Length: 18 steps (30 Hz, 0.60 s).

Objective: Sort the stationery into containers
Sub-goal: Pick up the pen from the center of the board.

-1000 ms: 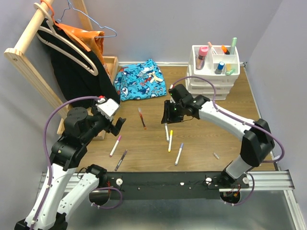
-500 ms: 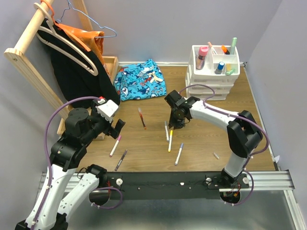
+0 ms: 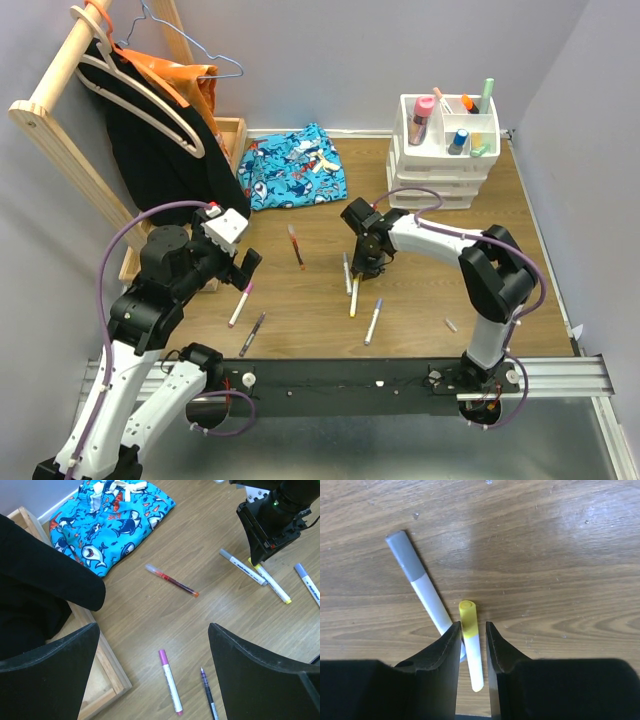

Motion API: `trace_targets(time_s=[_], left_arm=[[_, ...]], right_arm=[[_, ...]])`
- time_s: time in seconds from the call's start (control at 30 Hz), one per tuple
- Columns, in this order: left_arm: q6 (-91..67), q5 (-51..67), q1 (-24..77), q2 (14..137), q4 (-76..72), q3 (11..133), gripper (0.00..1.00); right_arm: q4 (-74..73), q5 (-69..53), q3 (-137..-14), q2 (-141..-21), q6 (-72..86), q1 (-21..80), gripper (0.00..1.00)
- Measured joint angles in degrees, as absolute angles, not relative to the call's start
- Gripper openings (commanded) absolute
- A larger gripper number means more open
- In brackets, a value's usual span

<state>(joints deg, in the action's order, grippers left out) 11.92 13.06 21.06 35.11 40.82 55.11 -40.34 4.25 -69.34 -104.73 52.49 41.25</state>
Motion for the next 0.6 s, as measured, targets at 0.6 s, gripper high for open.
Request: trace_targets(time_s=[0.6], left_arm=[[11.33, 12.86, 20.32, 34.98, 40.75, 54.81, 0.99]], right_arm=[[-41.95, 5.74, -72.62, -105.75, 49.58, 41.32, 0.01]])
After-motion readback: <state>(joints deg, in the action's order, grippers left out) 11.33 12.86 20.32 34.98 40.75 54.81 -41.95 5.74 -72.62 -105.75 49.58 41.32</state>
